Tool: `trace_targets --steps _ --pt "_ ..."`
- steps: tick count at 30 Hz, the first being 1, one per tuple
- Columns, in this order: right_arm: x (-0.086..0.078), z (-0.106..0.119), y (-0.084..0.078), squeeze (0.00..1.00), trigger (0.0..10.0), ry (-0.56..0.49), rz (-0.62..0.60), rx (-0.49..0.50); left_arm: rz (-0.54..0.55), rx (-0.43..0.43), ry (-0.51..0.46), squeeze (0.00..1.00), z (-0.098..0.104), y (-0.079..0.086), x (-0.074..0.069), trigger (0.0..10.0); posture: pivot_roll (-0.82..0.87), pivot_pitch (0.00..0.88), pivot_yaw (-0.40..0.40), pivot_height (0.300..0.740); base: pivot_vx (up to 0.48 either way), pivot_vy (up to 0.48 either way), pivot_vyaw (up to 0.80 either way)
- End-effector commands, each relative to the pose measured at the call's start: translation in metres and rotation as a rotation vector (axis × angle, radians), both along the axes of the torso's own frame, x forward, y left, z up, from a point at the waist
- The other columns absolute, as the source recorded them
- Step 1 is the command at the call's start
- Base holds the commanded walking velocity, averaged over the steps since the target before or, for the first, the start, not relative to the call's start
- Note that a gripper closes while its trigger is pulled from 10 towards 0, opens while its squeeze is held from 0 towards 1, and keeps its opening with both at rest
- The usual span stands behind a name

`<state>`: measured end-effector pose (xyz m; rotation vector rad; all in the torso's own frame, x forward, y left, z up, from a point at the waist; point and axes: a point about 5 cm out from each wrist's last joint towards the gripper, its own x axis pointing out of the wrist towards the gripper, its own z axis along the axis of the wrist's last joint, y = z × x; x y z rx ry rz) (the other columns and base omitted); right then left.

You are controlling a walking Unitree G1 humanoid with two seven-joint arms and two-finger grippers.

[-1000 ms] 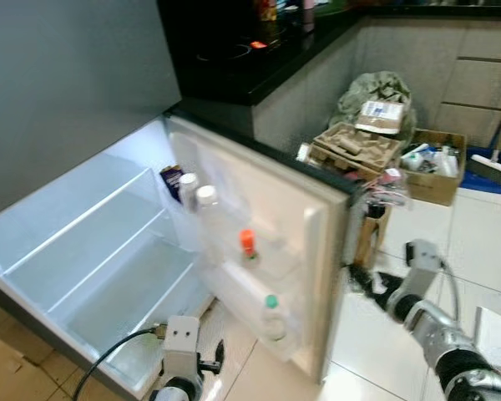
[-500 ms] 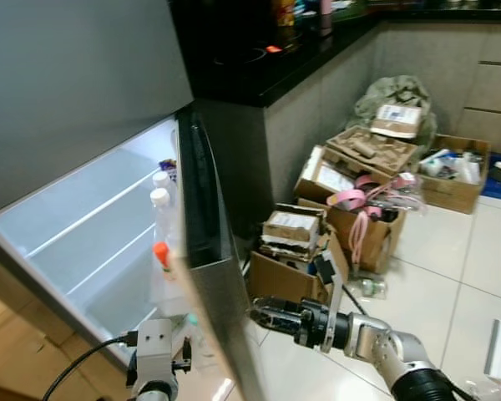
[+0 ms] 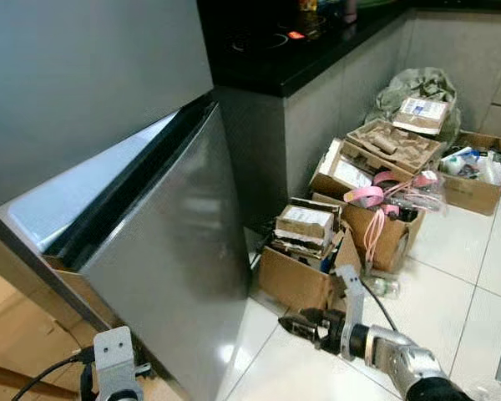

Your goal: Restocking fridge

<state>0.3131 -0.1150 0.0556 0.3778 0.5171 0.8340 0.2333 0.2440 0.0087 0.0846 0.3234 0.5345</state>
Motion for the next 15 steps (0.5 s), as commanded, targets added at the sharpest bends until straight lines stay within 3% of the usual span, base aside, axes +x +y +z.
trace_targets --steps 1,4,8,10,13,15 --pt "-0.003 -0.012 -0.003 0.0 10.0 0.012 -0.038 -0.079 -0.015 0.006 0.005 0.0 -0.002 0.001 -0.002 10.0 0.01 0.139 0.102 0.717 0.0 0.0 0.0" --pt "-0.005 -0.029 -0.023 0.0 10.0 -0.012 -0.236 -0.238 -0.156 0.02 -0.019 0.0 0.001 -0.016 0.008 10.0 0.0 0.127 0.098 0.717 0.0 0.0 0.0" --pt "-0.008 -0.033 -0.03 0.0 10.0 -0.02 -0.319 -0.24 -0.224 -0.007 -0.035 0.0 0.003 -0.027 0.014 10.0 0.0 0.124 0.098 0.717 0.0 0.0 0.0" --pt "-0.018 -0.04 -0.039 0.0 10.0 -0.016 -0.426 -0.225 -0.388 -0.044 -0.01 0.0 0.001 -0.049 0.021 10.0 -0.01 0.126 0.107 0.717 0.0 0.0 0.0" --pt "-0.021 -0.041 -0.042 0.0 10.0 -0.013 -0.45 -0.228 -0.44 -0.056 0.009 0.0 0.0 -0.056 0.022 10.0 -0.01 0.126 0.107 0.717 0.0 0.0 0.0" --pt "-0.036 -0.054 -0.051 0.0 10.0 0.01 -0.499 -0.314 -0.629 -0.1 0.165 0.0 -0.019 -0.078 0.016 10.0 -0.01 0.124 0.116 0.717 0.0 0.0 0.0"
